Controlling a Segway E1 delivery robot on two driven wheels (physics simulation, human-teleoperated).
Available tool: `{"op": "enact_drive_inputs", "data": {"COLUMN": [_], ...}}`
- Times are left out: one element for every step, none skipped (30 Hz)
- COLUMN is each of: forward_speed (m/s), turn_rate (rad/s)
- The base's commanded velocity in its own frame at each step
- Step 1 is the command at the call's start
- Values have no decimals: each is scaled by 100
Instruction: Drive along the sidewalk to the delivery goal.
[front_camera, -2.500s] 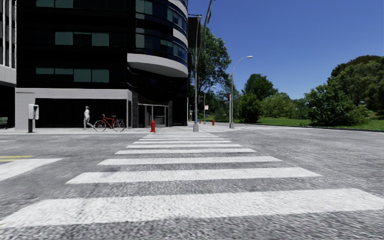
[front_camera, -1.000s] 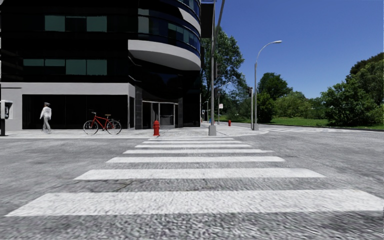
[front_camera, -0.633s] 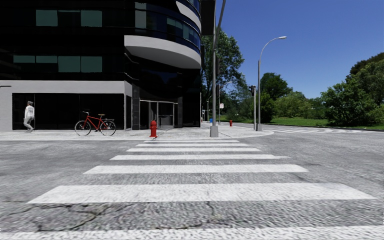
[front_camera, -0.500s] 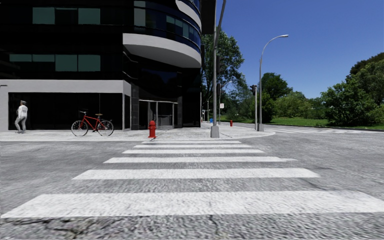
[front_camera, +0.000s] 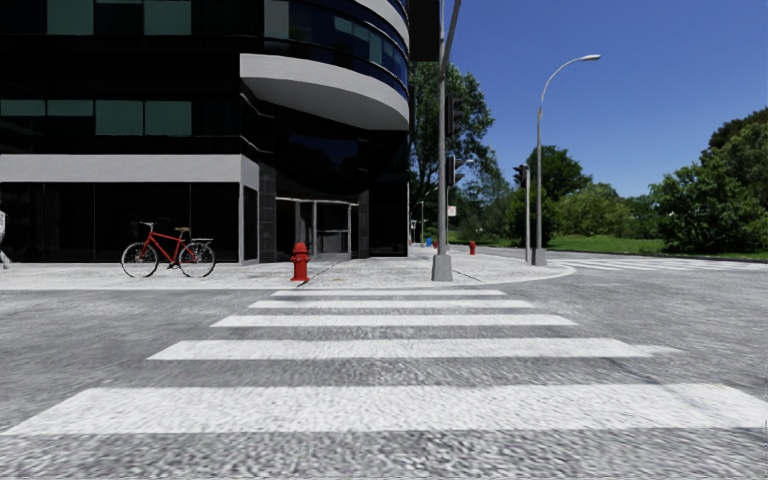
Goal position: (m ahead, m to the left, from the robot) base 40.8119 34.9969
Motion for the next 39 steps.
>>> {"op": "enact_drive_inputs", "data": {"forward_speed": [200,200,200,200,200,200,200,200,200,200,200,200,200,200,200,200,200,200,200,200,200,200,200,200,200,200,200,200,200,200,200,200,200,200,200,200,200,200,200], "turn_rate": [0,0,0,0,0,0,0,0,0,0,0,0,0,0,0,0,0,0,0,0,0,0,0,0,0,0,0,0,0,0,0,0,0,0,0,0,0,0,0]}}
